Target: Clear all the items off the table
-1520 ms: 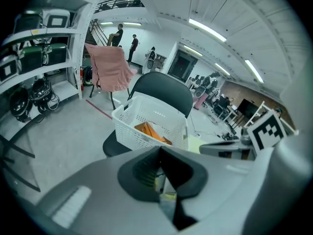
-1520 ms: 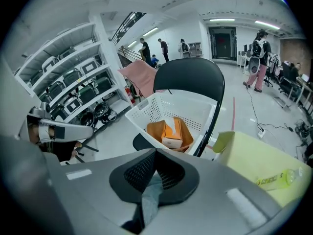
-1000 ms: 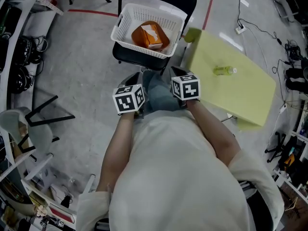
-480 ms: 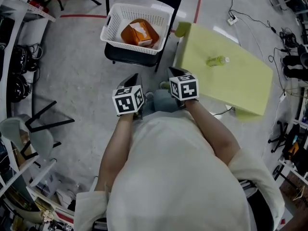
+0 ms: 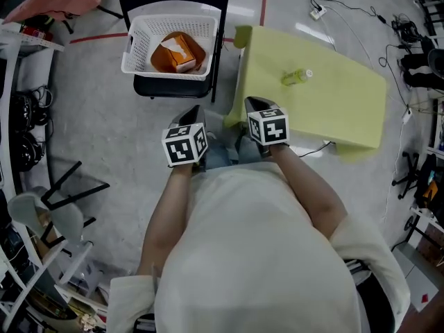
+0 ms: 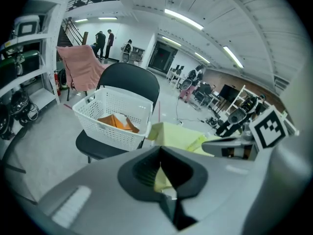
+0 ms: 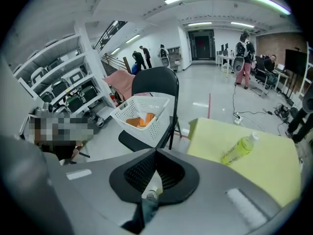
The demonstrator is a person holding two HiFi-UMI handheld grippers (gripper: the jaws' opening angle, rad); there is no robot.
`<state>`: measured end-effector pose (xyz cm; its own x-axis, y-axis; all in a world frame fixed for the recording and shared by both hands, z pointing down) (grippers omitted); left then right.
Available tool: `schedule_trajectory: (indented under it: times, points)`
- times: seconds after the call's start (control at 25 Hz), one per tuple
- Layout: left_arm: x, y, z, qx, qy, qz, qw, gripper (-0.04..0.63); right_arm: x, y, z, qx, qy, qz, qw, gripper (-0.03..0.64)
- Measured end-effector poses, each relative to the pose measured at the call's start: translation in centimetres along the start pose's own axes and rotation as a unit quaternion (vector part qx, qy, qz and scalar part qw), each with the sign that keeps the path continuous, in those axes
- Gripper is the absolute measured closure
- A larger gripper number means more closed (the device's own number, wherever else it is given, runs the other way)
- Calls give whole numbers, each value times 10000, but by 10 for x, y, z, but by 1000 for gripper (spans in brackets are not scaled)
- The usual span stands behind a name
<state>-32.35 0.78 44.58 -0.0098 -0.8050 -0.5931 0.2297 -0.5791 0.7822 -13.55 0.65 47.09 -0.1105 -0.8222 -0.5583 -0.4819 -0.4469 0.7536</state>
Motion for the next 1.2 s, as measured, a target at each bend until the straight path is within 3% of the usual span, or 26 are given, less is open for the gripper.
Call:
schedule_trajectory:
  times: [0.64,1.2]
  points:
    - [7,45,-104,-265,356,245,9987,586,-19,-46,-102,-320,331,-134,9989,618]
    - [-10,84,-163,-179,420,476,9978,586,-63,-56,-196,-543,592,-120,9967,618]
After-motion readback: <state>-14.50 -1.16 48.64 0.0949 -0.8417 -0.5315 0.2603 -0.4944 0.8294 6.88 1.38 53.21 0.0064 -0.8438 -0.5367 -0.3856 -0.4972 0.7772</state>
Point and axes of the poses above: the fingertips, and each gripper's own axes: y forward along the fingers, z to its left, x out of its top, the point moved 5 cm from there along -y, backward along the fingers, and after that the axes turned 11 degrees about x, right-handed, at the moved point
